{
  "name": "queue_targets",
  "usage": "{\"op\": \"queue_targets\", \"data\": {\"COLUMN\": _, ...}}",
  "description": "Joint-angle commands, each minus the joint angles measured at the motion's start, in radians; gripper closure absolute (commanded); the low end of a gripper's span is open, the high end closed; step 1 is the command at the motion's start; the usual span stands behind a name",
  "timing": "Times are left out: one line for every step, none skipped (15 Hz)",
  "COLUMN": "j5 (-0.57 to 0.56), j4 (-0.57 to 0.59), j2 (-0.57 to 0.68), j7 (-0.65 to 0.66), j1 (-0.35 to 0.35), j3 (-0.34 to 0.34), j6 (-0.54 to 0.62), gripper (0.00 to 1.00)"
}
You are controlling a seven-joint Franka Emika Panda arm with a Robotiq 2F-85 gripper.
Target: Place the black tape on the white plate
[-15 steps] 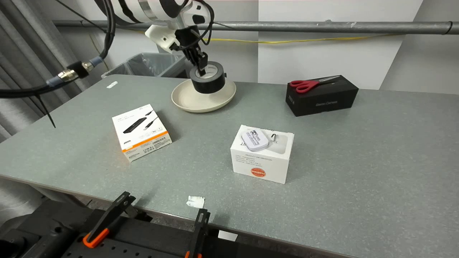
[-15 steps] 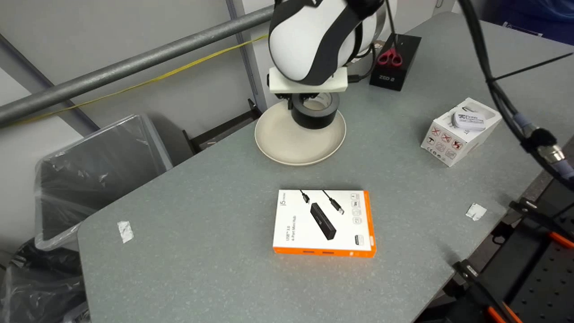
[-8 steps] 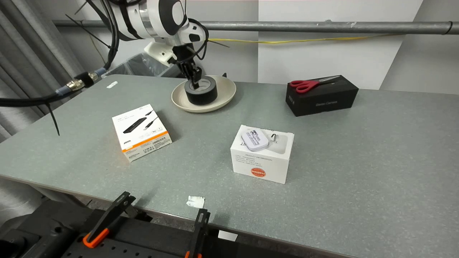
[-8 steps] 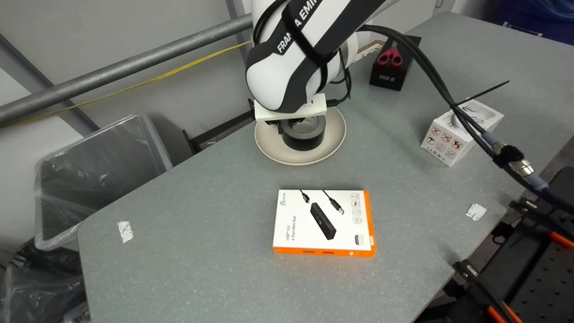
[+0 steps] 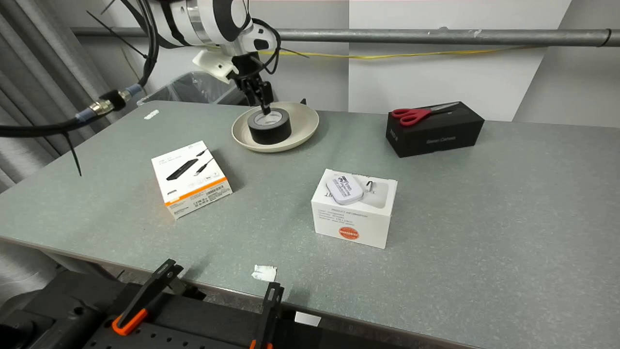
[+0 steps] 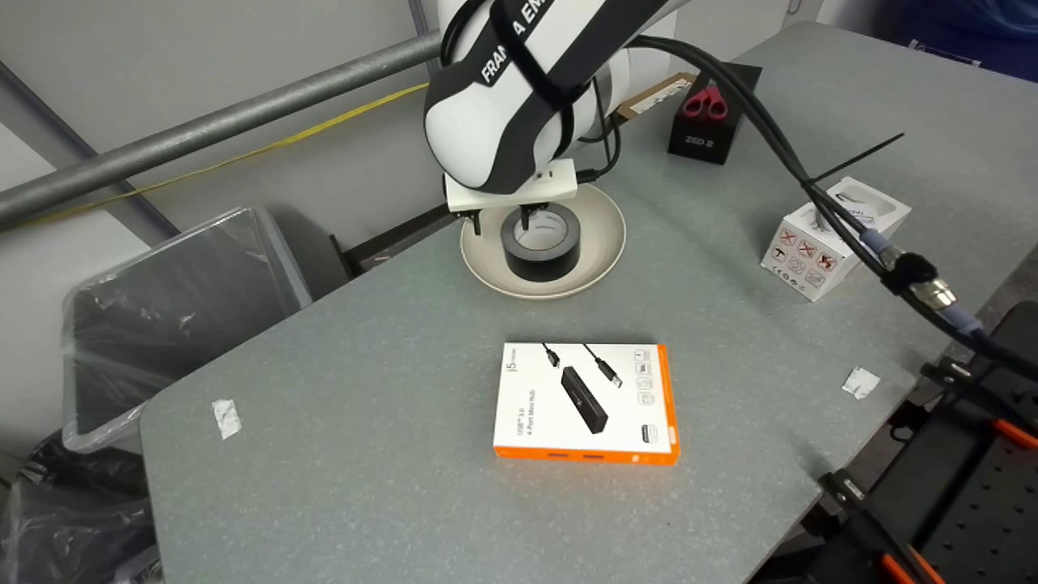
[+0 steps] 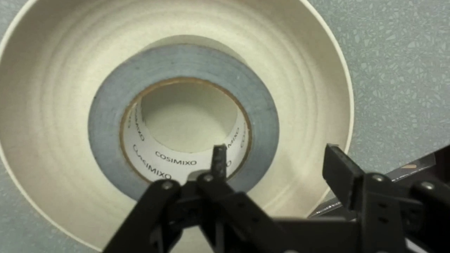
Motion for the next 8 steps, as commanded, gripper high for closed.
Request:
{"op": "queue_targets", "data": {"j5": 0.029, "j4": 0.025, "j2": -0.005, "j7": -0.046, "j1": -0.022, "j3": 0.020, "j6": -0.029, "gripper": 0.00}}
{"op": "queue_targets", "data": {"j5": 0.031, "j4": 0.029, "j2": -0.004, "j7": -0.048, "j1": -0.023, "j3": 0.020, "j6": -0.032, "gripper": 0.00}}
{"op": "queue_targets", "data": {"j5": 0.035, "j4": 0.032, "j2": -0.004, "j7": -0.051, "j1": -0.026, "j3": 0.022, "j6": -0.034, "gripper": 0.00}}
{"op": "queue_targets", "data": {"j5": 0.039, "j4": 0.034, "j2": -0.005, "j7": -0.055, "j1": -0.030, "j3": 0.025, "j6": -0.037, "gripper": 0.00}}
{"op": "queue_targets", "data": {"j5": 0.047, "j4": 0.038, "j2": -0.006, "j7": -0.051, "j1": -0.034, "j3": 0.027, "j6": -0.043, "gripper": 0.00}}
{"op": "queue_targets", "data": {"j5": 0.054, "j4": 0.036, "j2": -0.010, "j7": -0.055, "j1": -0.039, "j3": 0.032, "j6": -0.047, "gripper": 0.00}}
{"op": "queue_targets", "data": {"j5": 0.026, "j4": 0.016, "j2": -0.001, "j7": -0.022, "j1": -0.006, "j3": 0.000, "j6": -0.007, "gripper": 0.00}}
{"op": "queue_targets", "data": {"j5": 0.033, "j4": 0.020, "j2": -0.001, "j7": -0.025, "j1": -0.008, "j3": 0.001, "j6": -0.011, "gripper": 0.00}}
